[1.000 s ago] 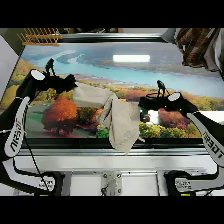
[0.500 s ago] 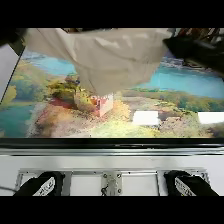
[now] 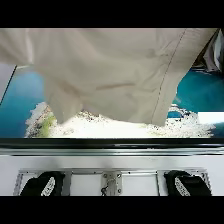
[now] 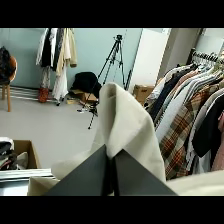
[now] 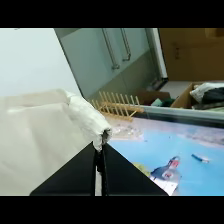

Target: Fold the clothes and pants, and hang the long-sleeved shirts on hangers.

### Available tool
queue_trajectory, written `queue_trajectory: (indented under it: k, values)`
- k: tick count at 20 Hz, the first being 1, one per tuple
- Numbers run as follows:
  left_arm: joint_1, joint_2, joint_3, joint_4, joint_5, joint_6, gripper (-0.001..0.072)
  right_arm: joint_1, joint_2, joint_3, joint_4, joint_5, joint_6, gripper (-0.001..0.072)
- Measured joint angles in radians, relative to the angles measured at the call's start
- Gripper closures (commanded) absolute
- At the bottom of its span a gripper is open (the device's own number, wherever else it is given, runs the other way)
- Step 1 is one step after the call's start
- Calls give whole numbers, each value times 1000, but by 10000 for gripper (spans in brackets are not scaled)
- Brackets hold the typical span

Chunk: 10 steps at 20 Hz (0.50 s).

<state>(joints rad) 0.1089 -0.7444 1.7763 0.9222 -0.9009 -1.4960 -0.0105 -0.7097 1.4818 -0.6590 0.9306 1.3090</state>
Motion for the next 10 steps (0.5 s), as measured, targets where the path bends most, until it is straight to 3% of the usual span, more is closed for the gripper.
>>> queue_trajectory:
  k: [6, 10]
  values:
    - [0, -203, 1, 0, -96, 13, 700, 0, -58, -56, -198, 239, 252, 694]
    - [-40, -480, 1, -3, -129, 13, 700, 0, -199, -168, -304, 301, 326, 693]
